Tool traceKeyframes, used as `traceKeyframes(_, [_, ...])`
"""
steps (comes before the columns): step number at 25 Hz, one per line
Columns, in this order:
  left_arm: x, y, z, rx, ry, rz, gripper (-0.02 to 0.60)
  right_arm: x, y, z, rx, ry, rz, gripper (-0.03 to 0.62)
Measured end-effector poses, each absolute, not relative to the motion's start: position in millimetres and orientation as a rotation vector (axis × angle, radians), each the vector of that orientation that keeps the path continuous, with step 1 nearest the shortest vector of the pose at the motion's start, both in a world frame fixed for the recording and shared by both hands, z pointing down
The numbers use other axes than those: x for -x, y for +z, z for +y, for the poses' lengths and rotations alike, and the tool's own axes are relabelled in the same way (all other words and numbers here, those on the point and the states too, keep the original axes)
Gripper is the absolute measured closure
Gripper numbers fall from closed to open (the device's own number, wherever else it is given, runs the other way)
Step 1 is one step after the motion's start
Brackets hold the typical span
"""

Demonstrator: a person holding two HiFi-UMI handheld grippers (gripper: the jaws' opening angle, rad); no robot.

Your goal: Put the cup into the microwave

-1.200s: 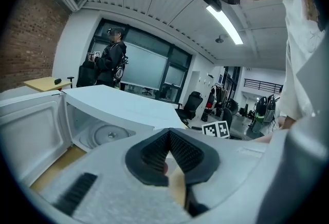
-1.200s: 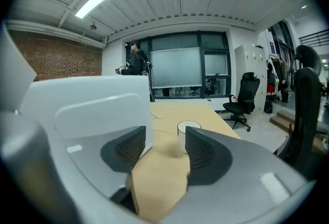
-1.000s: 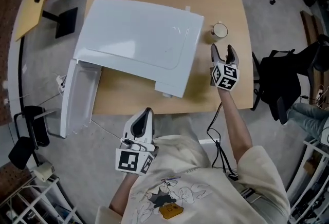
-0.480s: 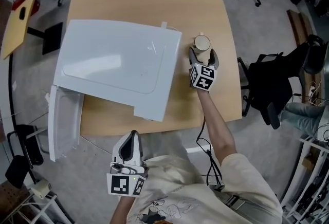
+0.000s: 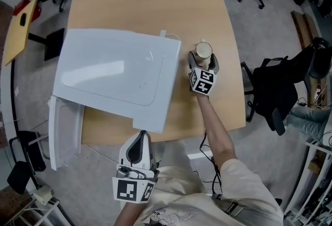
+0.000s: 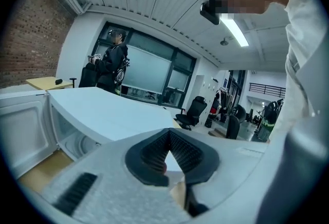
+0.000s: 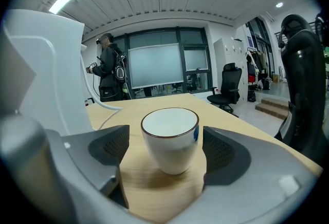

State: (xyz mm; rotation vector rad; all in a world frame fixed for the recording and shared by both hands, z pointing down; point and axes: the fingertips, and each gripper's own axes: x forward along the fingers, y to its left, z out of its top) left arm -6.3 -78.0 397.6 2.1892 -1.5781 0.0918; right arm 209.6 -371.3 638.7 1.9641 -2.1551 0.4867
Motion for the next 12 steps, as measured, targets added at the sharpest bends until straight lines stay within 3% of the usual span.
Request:
traceKeyframes(2, [-6, 390, -89, -2.224, 0.087, -1.549, 0.578, -207, 643, -372, -1.961, 0.508, -2.153, 0.154])
traceKeyframes(6, [-26, 387, -104, -2.273, 0.095, -1.498, 0.509, -214, 647, -378, -1.984, 0.522, -2.139, 0.148])
traceKeyframes(12, [-32, 393, -110, -2.263, 0.100, -1.483, 0.497, -213, 651, -387, -1.962, 0.518, -2.156, 0.146])
